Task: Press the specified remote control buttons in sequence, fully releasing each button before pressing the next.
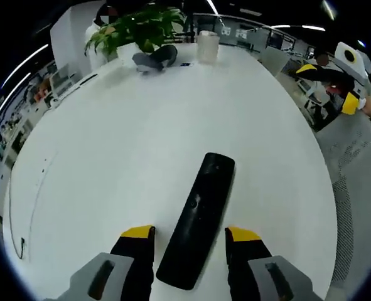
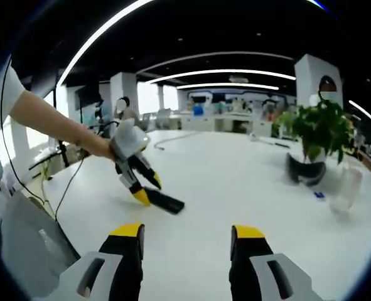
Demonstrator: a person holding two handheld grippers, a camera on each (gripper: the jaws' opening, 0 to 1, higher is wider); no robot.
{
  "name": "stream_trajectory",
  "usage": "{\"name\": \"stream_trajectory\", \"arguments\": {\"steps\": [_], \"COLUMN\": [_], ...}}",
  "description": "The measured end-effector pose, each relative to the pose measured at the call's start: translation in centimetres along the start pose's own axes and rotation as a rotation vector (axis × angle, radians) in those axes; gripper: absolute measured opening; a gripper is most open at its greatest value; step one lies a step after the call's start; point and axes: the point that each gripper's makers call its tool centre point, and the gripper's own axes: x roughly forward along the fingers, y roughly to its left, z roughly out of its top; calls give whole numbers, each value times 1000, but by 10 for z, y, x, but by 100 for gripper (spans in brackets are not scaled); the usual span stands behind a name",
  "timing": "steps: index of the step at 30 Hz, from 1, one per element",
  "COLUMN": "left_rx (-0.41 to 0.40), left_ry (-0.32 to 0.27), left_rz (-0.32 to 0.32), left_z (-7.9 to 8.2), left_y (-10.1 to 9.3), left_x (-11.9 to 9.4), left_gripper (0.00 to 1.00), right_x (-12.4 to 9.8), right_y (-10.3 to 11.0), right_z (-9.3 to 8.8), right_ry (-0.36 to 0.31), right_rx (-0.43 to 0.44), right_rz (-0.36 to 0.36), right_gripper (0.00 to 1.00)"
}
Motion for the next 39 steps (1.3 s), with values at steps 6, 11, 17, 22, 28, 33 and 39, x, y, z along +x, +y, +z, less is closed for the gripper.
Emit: {"name": "stream_trajectory", "arguments": {"steps": [6,11,17,22,28,33,39], "left_rx": [12,54,67,66,73,68,95], "left_ry": [39,45,44,45,45,47,52], "left_rz": [-1,-17,-23,-18,-24,-32,-38], "left_z": [0,2,1,1,0,-1,-3], "left_y": [0,-7,-8,-9,-11,-13,-18], "left_x": [1,2,2,2,1,1,0], "left_gripper": [39,29,26,26,25,25,24], "right_x": [0,0,0,0,0,0,0], "right_y": [0,-3,-3,-3,-4,-4,-4], "right_z": [-1,-1,-2,-3,-3,-4,-5], "right_ry": [6,2,10,17,19,22,30], "right_rx": [-4,2,-5,-10,-11,-10,-14], "right_rz": [-3,-13,-14,-16,-21,-19,-18], "right_gripper": [52,52,51,51,50,50,49]}}
